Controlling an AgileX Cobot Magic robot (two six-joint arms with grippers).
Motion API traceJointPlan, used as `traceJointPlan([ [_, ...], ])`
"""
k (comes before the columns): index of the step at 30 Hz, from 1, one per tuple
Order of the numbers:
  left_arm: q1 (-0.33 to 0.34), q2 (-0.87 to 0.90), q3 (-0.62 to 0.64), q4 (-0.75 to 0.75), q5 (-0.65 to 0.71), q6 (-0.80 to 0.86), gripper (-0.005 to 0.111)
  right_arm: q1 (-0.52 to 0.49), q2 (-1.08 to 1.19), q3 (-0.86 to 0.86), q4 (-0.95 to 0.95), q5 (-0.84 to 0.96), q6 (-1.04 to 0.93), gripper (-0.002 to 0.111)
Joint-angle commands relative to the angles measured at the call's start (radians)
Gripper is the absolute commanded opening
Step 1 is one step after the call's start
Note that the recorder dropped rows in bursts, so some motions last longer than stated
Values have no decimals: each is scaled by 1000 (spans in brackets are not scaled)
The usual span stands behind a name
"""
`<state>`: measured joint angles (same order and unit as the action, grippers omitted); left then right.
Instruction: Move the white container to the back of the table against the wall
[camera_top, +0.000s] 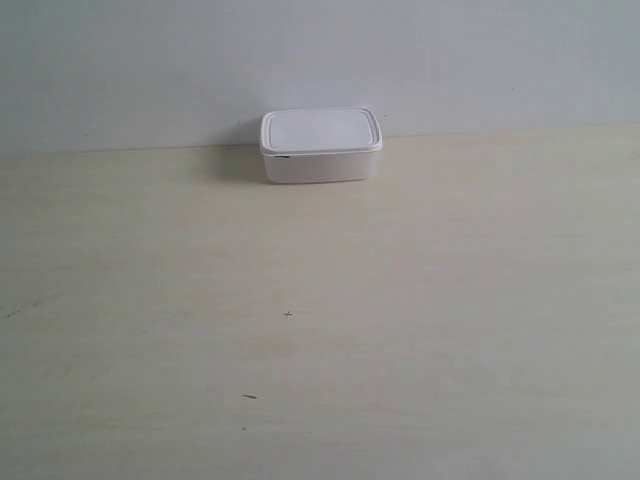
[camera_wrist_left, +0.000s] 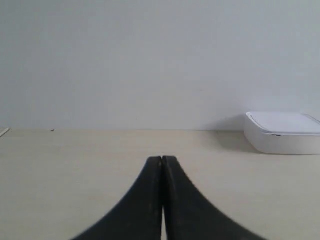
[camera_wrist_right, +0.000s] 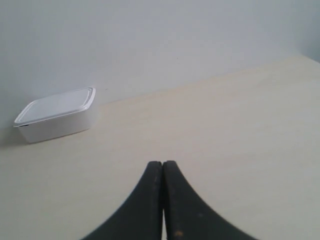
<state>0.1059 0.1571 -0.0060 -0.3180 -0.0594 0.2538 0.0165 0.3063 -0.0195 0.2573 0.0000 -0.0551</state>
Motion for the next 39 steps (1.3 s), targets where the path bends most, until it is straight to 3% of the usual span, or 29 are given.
traceJointPlan([
  [1, 2, 7, 6, -7, 17, -1, 0, -5, -7, 20, -106, -117, 3, 0],
  [5, 2, 7, 6, -7, 29, -1, 0, -5, -19, 20, -181, -108, 3, 0],
  [9, 2, 7, 6, -7, 134, -1, 0, -5, -19, 20, -186, -80, 3, 0],
  [16, 2, 7, 6, -7, 210, -1, 0, -5, -23, 20, -184, 88, 3, 0],
  [24, 2, 7, 6, -7, 308, -1, 0, -5, -40, 20, -184, 104, 3, 0],
  [39, 2, 7, 6, -7, 312, -1, 0, -5, -40, 20, -182, 104, 3, 0],
])
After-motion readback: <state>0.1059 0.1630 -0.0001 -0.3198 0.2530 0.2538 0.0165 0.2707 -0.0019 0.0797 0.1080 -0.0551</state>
